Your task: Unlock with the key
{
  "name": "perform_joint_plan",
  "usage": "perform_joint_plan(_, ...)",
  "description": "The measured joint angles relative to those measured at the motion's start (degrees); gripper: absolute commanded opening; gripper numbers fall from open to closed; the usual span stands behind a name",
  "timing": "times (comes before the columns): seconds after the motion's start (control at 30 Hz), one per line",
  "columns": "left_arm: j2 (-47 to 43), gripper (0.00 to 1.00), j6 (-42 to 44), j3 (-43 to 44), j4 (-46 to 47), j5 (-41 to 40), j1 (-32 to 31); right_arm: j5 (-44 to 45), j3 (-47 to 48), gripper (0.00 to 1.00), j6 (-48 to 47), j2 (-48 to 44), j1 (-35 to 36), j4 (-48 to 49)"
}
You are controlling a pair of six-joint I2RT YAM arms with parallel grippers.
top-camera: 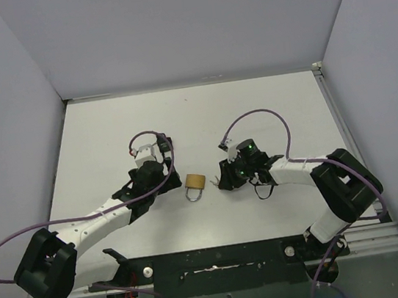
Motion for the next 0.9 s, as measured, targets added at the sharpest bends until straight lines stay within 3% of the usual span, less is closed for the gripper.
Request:
perform_joint_plan(0.37,0.0,0.98,0.0,0.0,0.0,0.0,0.1,0.0,0.0,0.22,0.2,1.7,0.0,2.2)
perform_joint_plan(0.67,0.0,0.98,0.0,0.0,0.0,0.0,0.2,0.0,0.0,0.03,0.2,2.1,0.0,2.8)
perform_joint_plan(0.9,0.0,0.98,0.0,0.0,0.5,0.4,0.3,1.8,-2.1,0.02,0.0,-2.3,0.0,3.3)
